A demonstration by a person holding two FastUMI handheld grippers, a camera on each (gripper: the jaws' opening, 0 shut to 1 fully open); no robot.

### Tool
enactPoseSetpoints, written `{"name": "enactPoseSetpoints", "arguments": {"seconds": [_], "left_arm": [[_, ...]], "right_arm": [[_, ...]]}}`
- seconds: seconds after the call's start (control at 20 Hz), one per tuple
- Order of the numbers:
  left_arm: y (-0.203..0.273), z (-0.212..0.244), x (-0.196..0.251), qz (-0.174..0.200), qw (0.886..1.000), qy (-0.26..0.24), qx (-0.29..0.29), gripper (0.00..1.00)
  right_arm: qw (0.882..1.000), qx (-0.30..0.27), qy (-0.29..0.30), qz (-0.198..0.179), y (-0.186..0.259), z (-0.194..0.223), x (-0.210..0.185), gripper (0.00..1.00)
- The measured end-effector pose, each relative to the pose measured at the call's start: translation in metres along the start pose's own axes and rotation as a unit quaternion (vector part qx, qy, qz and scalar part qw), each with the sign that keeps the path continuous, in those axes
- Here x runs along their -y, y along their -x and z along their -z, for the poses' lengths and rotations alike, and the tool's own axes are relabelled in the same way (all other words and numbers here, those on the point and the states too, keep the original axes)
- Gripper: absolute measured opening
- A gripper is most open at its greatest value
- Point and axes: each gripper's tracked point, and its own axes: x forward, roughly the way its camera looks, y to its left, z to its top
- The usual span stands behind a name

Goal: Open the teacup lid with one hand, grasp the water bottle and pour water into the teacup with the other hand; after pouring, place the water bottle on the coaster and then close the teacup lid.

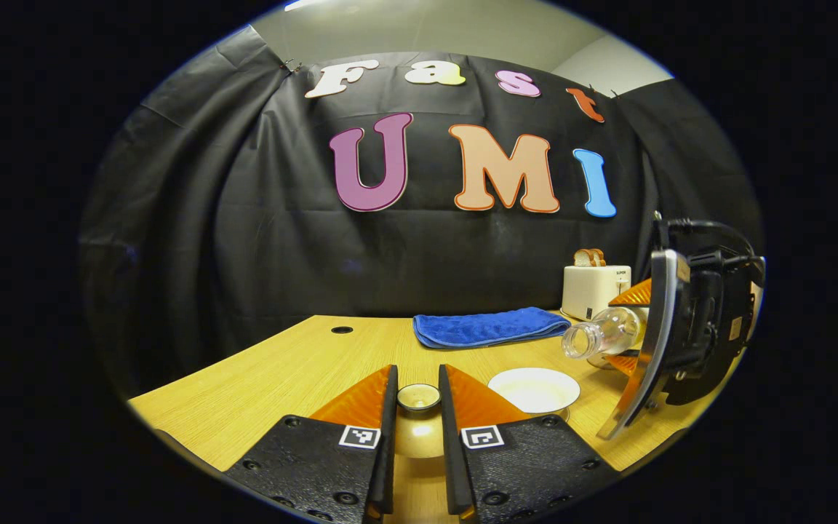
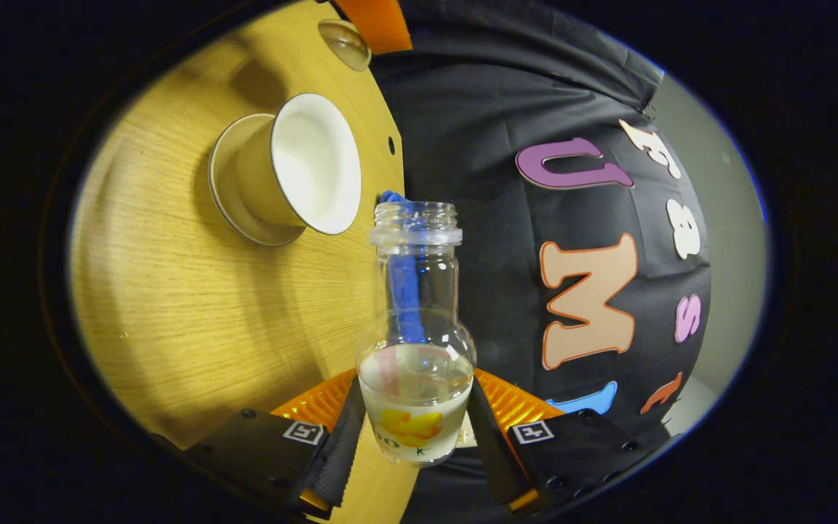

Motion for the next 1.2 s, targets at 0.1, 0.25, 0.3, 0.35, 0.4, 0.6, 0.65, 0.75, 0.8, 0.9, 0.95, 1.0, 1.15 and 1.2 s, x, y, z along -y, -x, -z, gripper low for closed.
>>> {"name": "enactPoseSetpoints", "arguments": {"seconds": [0.1,0.25,0.3,0.35,0.4,0.6,0.65,0.75,0.8,0.9,0.95,1.0,1.15,1.2], "left_arm": [[0.001,0.0,0.0,0.0,1.0,0.0,0.0,0.26],[0.001,0.0,0.0,0.0,1.0,0.0,0.0,0.26],[0.001,0.0,0.0,0.0,1.0,0.0,0.0,0.26],[0.002,0.0,0.0,0.0,1.0,0.0,0.0,0.26],[0.001,0.0,0.0,0.0,1.0,0.0,0.0,0.26],[0.001,0.0,0.0,0.0,1.0,0.0,-0.001,0.26],[0.001,0.0,0.0,0.0,1.0,0.001,-0.001,0.26],[0.001,0.0,0.0,0.0,1.0,0.0,0.0,0.26],[0.001,0.0,0.0,0.0,1.0,0.0,0.0,0.26],[0.001,0.0,-0.001,0.0,1.0,0.001,0.0,0.26],[0.0,0.0,0.0,0.0,1.0,0.0,-0.001,0.26],[0.001,0.0,0.0,0.0,1.0,0.0,0.0,0.26],[0.0,0.0,0.0,0.0,1.0,0.0,0.0,0.26],[-0.001,0.0,0.0,0.0,1.0,0.0,0.0,0.26]], "right_arm": [[1.0,0.006,0.023,0.006,0.001,-0.003,0.0,0.79],[0.998,0.013,0.052,0.019,0.002,-0.007,0.006,0.79],[0.997,0.014,0.065,0.025,0.001,-0.007,0.01,0.79],[0.996,0.014,0.079,0.03,0.001,-0.007,0.012,0.77],[0.995,0.016,0.091,0.035,0.001,-0.007,0.014,0.77],[0.99,0.025,0.128,0.06,0.0,-0.009,0.023,0.78],[0.989,0.025,0.133,0.063,0.0,-0.009,0.025,0.78],[0.988,0.029,0.138,0.07,0.002,-0.012,0.026,0.78],[0.987,0.03,0.142,0.076,0.003,-0.013,0.028,0.78],[0.985,0.033,0.147,0.087,0.006,-0.015,0.03,0.78],[0.984,0.034,0.147,0.091,0.009,-0.016,0.031,0.78],[0.984,0.035,0.149,0.095,0.012,-0.015,0.038,0.78],[0.977,0.041,0.168,0.12,0.0,-0.016,0.07,0.77],[0.976,0.043,0.172,0.128,-0.002,-0.015,0.073,0.77]]}}
